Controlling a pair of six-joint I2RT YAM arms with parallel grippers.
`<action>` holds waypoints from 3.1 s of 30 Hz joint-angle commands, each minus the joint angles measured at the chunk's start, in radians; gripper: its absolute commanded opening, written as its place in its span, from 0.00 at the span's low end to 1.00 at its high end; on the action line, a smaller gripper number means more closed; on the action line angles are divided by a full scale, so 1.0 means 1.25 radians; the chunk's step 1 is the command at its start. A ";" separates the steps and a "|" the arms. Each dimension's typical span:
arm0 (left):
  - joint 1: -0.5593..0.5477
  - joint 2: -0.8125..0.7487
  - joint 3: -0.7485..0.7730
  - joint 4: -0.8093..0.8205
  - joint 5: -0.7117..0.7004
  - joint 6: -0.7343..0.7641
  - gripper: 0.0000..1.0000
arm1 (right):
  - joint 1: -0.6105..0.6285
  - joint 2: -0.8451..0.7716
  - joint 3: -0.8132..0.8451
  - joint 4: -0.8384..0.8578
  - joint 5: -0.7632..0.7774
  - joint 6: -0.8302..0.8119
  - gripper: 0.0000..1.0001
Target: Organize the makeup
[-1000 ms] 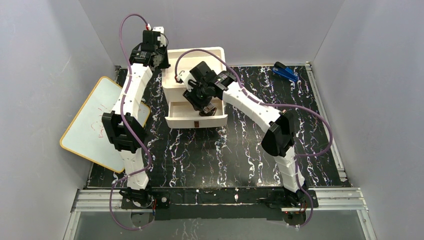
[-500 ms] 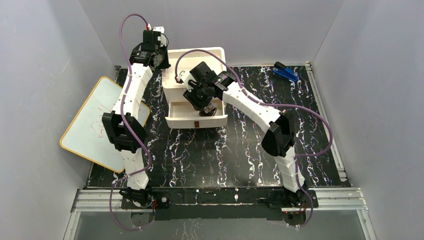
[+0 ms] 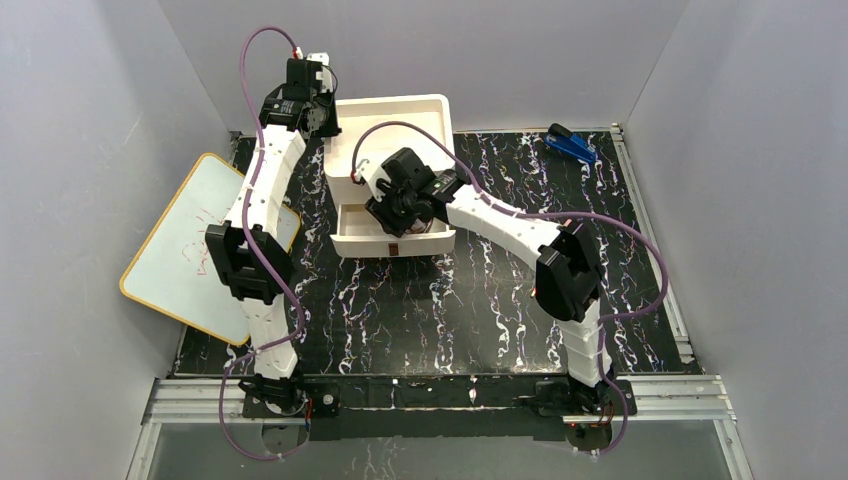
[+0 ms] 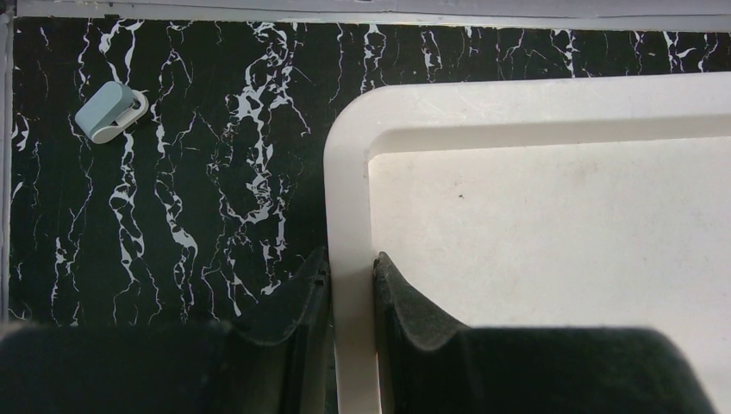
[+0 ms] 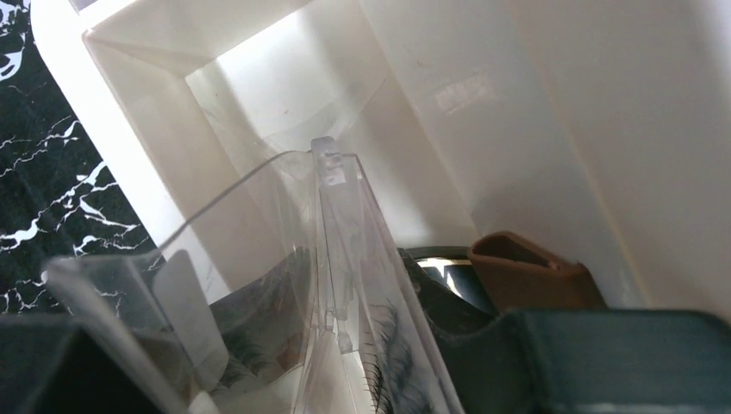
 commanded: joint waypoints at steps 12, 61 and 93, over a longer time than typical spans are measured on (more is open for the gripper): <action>-0.037 0.044 -0.023 -0.232 0.110 -0.002 0.00 | 0.008 0.079 0.039 -0.009 -0.009 0.021 0.83; -0.037 0.071 -0.027 -0.210 0.092 -0.018 0.00 | 0.159 -0.430 -0.298 0.207 0.349 0.149 0.93; -0.038 -0.015 -0.154 -0.149 0.024 -0.066 0.00 | 0.195 -0.174 -0.253 0.200 0.605 0.560 0.98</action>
